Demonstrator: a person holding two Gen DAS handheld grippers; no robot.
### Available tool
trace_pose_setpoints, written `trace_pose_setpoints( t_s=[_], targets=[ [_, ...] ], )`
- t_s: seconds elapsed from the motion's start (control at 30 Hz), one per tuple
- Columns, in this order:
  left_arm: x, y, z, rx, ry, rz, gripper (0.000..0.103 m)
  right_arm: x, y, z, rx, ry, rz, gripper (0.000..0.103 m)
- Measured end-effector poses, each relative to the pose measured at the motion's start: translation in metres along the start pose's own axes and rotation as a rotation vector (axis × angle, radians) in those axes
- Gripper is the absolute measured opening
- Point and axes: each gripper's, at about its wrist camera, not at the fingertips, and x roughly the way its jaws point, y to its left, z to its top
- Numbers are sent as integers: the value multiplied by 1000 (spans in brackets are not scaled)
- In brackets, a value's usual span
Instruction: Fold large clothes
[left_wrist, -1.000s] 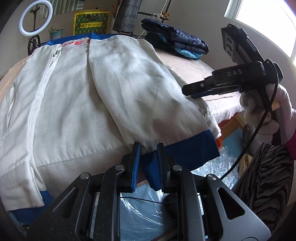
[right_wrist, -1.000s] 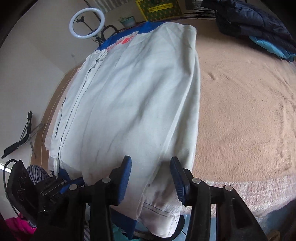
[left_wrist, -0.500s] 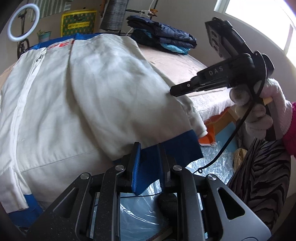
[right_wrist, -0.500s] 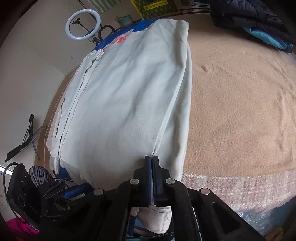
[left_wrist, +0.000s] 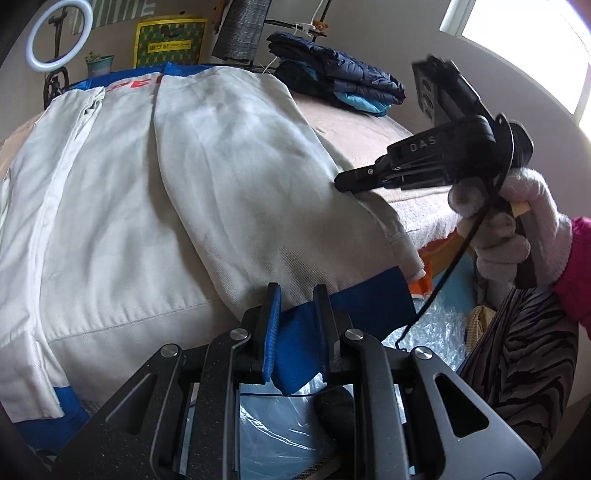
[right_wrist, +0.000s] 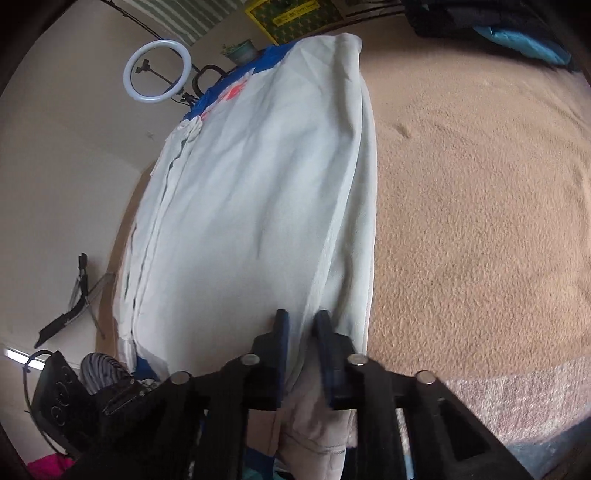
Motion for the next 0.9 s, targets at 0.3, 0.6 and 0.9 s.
trace_pose_setpoints(
  t_s=[0.3,0.6,0.9],
  targets=[
    [-7,-24,4,66,-19,4,20,-8,0,-6,-54,-8,-76,3],
    [-13,-56,14,133,-55,-17,34,-104,-21,-18,32,-255,85,38],
    [39,-126,8,414,-1,78,70,-168,-49,-50,101,-428,148,53]
  ],
)
